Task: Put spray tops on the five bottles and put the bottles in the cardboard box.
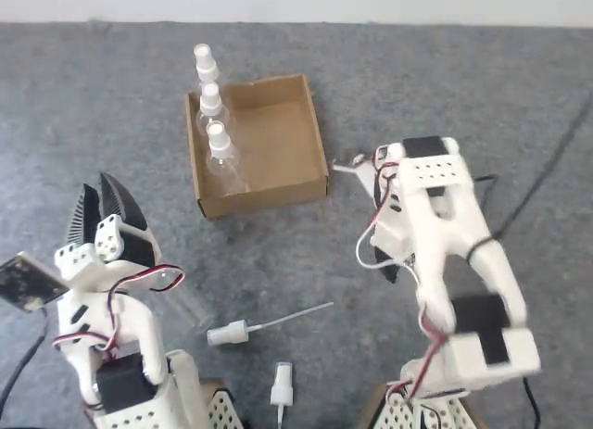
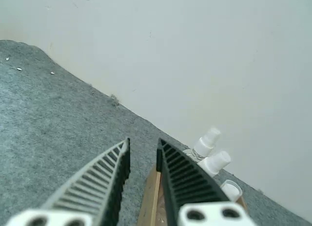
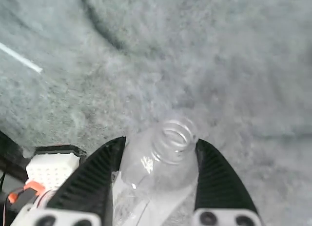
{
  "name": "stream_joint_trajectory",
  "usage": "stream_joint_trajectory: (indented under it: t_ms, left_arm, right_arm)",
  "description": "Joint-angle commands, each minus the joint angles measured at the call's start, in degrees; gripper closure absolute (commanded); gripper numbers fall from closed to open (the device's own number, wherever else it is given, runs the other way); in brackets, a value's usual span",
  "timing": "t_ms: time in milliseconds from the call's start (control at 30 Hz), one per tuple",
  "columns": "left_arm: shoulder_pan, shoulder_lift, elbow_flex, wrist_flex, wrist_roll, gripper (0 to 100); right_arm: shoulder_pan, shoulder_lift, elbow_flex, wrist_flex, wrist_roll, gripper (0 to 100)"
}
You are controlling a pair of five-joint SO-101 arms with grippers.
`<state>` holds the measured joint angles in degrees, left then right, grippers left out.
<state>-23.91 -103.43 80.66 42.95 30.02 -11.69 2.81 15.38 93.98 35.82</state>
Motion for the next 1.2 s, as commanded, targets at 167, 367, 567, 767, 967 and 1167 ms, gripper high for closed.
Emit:
stream_joint_trajectory:
  t_ms: [167,367,567,767,967,1167]
  left_arm:
    - [-0.18,-0.79,-0.22,-1.76,-0.44,92]
    - [-0.26,-0.79,-0.22,-1.76,-0.44,92]
    - [-0.18,-0.79,-0.22,-1.76,-0.44,92]
    - [-0.18,-0.79,-0.22,-1.76,-0.44,92]
    - [-0.18,-0.79,-0.31,-1.67,-0.44,92]
    - [-0.18,-0.88,-0.57,-1.49,-2.2,92]
  right_arm:
    - [-8.57,-24.66,-0.26,6.11,-9.05,92.3]
    - [-14.37,-32.75,-0.26,5.58,-15.12,92.3]
    - [-15.87,-37.67,1.05,2.33,-19.25,92.3]
    - [-15.87,-44.79,10.11,-6.29,-20.92,92.3]
    - [-15.52,-53.85,17.93,-13.05,-20.92,92.3]
    - [-15.43,-60.44,26.2,-19.12,-20.92,92.3]
